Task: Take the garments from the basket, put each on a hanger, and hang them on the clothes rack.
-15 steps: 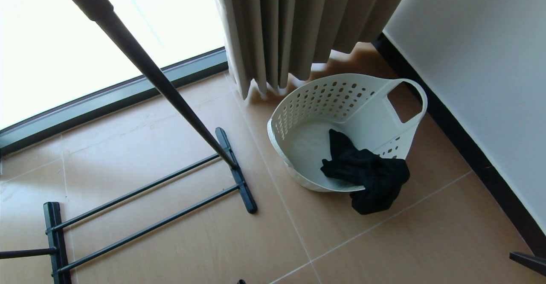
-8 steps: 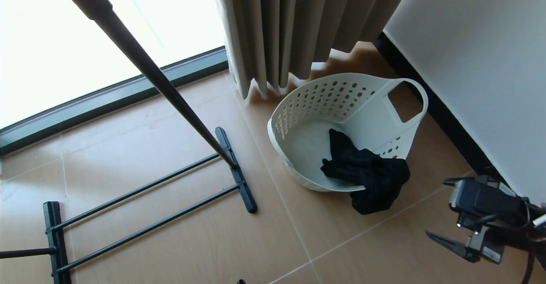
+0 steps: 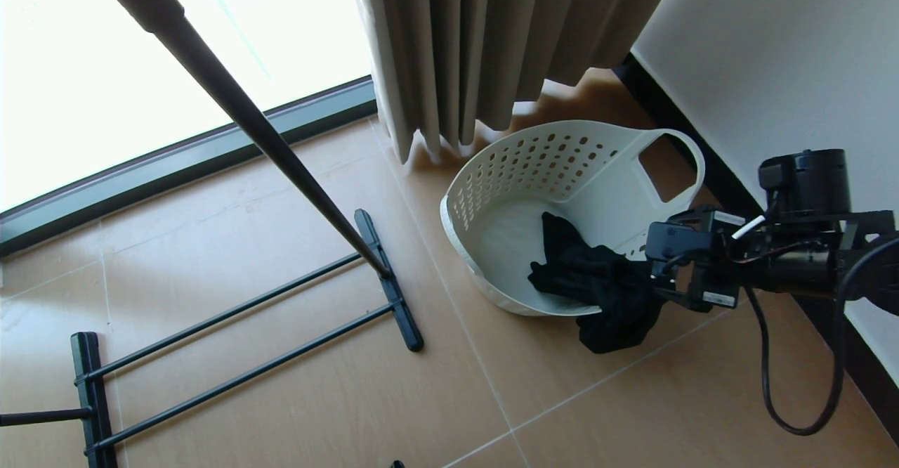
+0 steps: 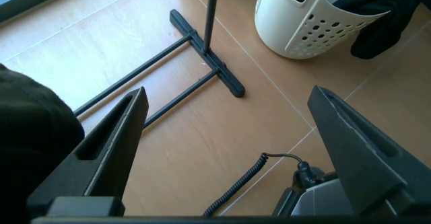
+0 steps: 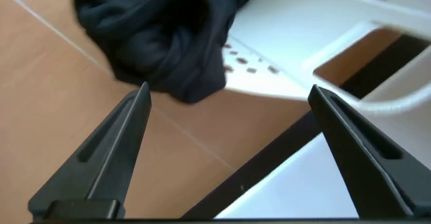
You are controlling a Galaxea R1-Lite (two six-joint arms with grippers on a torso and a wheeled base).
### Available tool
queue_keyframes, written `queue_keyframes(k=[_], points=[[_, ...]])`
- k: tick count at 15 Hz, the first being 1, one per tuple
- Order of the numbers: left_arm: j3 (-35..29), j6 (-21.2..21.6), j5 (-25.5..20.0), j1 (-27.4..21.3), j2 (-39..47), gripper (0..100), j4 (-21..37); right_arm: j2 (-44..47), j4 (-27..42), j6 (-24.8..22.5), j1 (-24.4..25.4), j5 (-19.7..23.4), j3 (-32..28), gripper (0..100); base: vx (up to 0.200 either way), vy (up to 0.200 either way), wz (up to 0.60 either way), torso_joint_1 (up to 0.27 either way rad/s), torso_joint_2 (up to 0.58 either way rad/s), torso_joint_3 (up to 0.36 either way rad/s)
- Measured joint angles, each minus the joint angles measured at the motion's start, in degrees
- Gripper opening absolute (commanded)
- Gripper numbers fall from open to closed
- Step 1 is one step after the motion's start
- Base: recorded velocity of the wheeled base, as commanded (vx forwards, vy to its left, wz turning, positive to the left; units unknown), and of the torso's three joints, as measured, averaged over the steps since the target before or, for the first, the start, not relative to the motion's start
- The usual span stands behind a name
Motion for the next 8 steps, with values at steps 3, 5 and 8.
queue_keyframes(k=[3,5,8], points=[[0.0,0.0,0.0,0.0,0.0,100,0.0,5.1,-0.2,0.0,1.1,-2.4,-4.1,100,0.000,0.000,0.00,0.000,0.00,0.000],[0.0,0.0,0.0,0.0,0.0,100,0.0,7.3,-0.3,0.1,1.1,-3.4,-5.9,100,0.000,0.000,0.00,0.000,0.00,0.000],[0.0,0.0,0.0,0.0,0.0,100,0.0,9.7,-0.3,0.2,1.0,-3.4,-7.6,100,0.000,0.000,0.00,0.000,0.00,0.000]])
